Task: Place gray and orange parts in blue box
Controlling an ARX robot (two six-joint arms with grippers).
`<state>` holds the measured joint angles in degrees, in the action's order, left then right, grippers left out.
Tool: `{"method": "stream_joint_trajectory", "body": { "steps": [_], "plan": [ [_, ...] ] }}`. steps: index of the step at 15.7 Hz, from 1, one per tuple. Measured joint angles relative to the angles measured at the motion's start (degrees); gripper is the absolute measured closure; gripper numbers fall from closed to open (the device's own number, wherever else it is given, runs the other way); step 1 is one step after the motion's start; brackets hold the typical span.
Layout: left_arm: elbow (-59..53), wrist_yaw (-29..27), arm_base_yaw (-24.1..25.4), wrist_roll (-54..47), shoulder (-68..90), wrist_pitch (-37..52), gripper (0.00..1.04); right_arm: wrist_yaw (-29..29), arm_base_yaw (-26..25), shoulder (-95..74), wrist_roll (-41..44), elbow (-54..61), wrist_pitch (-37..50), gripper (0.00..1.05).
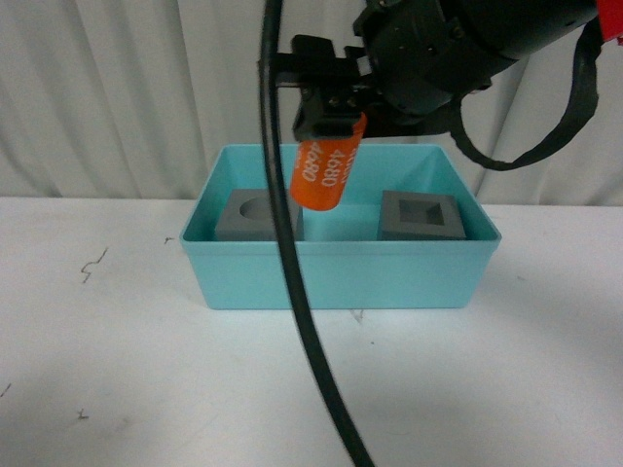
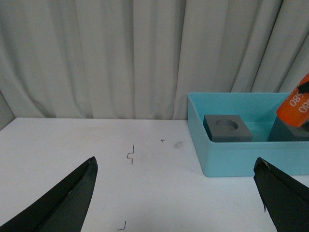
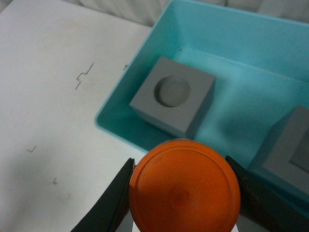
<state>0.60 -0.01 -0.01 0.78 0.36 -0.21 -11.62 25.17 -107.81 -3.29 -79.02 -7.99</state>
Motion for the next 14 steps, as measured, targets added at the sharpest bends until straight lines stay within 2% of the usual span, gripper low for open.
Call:
{"method": "stream_joint_trajectory", "body": {
  "steps": [2, 4, 14],
  "plan": [
    [0.0, 0.0, 0.0, 0.0, 0.0, 0.0, 0.07, 0.4, -3.2, 0.2, -0.4, 0.9, 3.6, 0.57],
    [0.0, 0.0, 0.0, 0.0, 0.0, 0.0, 0.07, 0.6, -3.5, 0.3, -0.8, 2.8, 3.3, 0.57],
    [0.0, 0.0, 0.0, 0.0, 0.0, 0.0, 0.07, 0.0, -6.8, -9.0, -1.4, -2.8, 5.1, 0.57]
  ]
}}
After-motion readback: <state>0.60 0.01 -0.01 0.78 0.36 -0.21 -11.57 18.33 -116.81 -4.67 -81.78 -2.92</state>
